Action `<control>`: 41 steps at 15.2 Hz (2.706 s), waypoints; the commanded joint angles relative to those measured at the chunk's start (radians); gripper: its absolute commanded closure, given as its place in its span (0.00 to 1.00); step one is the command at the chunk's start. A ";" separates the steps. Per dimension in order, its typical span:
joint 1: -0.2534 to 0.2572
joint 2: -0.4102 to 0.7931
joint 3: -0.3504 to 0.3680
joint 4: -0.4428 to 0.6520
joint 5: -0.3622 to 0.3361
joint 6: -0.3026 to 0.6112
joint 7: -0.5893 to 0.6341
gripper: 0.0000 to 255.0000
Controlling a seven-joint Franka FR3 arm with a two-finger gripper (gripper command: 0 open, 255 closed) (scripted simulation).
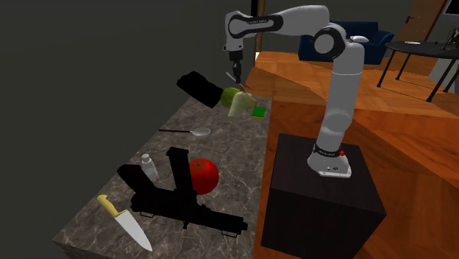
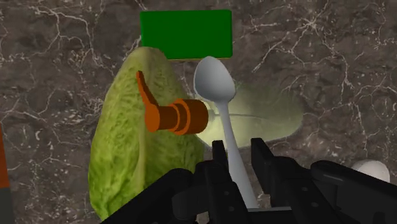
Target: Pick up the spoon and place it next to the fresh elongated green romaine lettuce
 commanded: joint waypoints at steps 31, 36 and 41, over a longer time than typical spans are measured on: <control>-0.331 0.499 -0.136 0.583 0.046 -0.117 -0.423 1.00; -0.320 0.481 -0.137 0.486 0.043 -0.038 -0.426 1.00; -0.313 0.476 -0.136 0.409 0.043 0.033 -0.430 1.00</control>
